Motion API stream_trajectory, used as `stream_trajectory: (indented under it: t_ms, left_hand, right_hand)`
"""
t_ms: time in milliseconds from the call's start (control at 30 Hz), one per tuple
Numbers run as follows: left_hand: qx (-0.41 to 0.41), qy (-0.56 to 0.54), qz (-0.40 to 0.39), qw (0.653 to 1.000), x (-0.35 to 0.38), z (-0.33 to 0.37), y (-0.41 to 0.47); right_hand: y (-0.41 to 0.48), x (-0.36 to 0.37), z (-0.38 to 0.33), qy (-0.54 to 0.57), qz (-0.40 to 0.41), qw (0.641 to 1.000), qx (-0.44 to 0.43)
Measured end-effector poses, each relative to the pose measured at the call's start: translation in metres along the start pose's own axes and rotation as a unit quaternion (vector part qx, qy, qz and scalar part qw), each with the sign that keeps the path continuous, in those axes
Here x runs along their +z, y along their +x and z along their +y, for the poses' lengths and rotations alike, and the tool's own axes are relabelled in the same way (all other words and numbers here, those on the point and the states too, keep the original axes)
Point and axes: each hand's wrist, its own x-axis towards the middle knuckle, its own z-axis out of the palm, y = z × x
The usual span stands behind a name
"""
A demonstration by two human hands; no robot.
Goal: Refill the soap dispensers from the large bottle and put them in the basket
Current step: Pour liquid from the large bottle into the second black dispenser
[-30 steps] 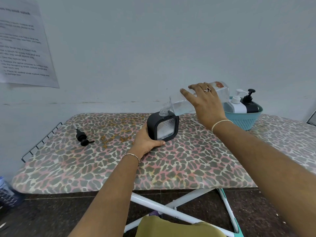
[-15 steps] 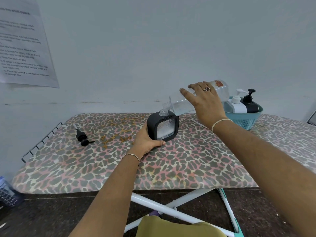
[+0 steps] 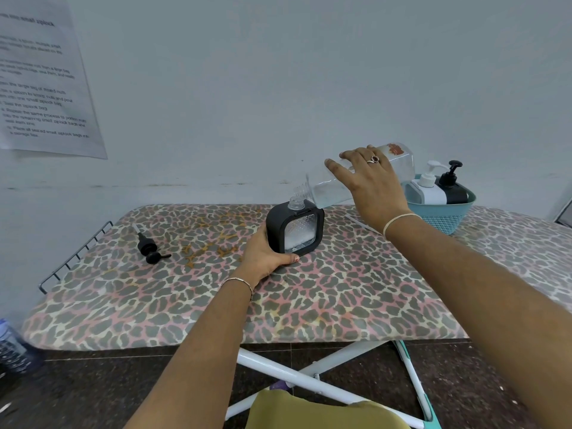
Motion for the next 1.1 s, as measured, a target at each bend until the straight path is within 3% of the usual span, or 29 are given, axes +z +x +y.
stream_trajectory:
  t_ms: [1100]
  left_hand:
    - [-0.006,0.0,-0.004,1.0,-0.0005,0.0016,-0.0004]
  right_hand:
    - [0.0029,-0.003,0.0034,-0.017,0.01,0.999,-0.032]
